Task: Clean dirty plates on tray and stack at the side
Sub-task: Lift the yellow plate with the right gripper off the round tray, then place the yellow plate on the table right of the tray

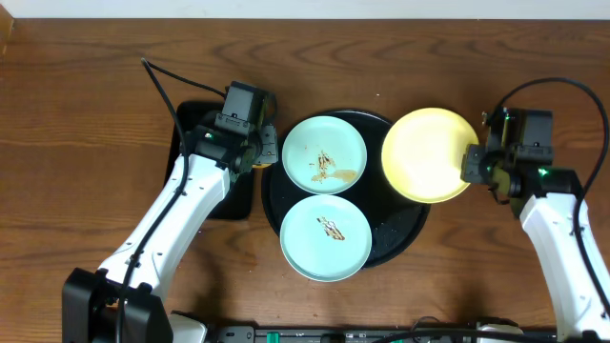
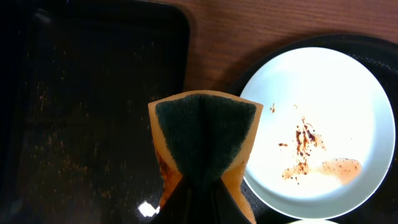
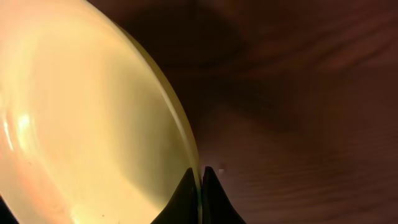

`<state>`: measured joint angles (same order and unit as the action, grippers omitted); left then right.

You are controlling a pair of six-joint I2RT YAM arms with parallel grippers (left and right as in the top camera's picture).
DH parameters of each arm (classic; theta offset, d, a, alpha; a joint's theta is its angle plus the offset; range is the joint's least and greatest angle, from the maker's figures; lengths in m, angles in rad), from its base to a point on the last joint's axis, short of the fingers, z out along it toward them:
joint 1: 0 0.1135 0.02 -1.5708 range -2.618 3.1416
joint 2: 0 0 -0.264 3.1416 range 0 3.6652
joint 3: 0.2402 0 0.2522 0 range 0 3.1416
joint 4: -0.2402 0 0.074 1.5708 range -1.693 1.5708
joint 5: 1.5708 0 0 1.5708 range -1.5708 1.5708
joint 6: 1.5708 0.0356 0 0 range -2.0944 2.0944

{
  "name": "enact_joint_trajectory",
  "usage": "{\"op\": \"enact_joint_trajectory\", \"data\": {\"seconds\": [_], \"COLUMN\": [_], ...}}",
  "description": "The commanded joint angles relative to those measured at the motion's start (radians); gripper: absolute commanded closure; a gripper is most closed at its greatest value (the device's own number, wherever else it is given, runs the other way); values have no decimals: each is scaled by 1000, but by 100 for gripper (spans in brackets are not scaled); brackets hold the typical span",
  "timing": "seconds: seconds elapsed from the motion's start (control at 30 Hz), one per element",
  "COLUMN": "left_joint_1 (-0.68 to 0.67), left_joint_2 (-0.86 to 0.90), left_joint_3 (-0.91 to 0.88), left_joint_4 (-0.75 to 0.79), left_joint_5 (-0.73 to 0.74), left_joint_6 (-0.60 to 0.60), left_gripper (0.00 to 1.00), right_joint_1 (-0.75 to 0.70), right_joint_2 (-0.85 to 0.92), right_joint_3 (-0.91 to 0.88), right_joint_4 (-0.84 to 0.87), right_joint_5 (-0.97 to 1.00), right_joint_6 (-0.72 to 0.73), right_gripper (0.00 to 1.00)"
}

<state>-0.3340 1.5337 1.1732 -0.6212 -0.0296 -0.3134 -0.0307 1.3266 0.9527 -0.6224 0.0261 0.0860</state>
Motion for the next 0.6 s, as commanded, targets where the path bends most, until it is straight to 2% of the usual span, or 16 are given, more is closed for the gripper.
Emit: {"op": "enact_joint_trajectory", "data": {"seconds": [0.0, 0.23, 0.43, 0.57], "left_joint_1": [3, 3, 3, 3], "left_joint_2": [-6, -6, -6, -6], "left_joint_3": [3, 3, 3, 3], "left_joint_4": [0, 0, 0, 0], "left_joint_5": [-8, -8, -8, -8], "left_joint_6": [13, 13, 13, 13], "left_gripper": [92, 92, 92, 92], "right_joint_1": [67, 252, 487, 599], "right_joint_2": [-32, -34, -29, -28], "right_joint_3": [16, 16, 15, 15], "right_joint_4": [29, 63, 84, 111], "right_joint_5": [199, 435, 757, 864], "right_joint_6": [-51, -191, -241, -276], "right_gripper": [99, 99, 99, 99]}}
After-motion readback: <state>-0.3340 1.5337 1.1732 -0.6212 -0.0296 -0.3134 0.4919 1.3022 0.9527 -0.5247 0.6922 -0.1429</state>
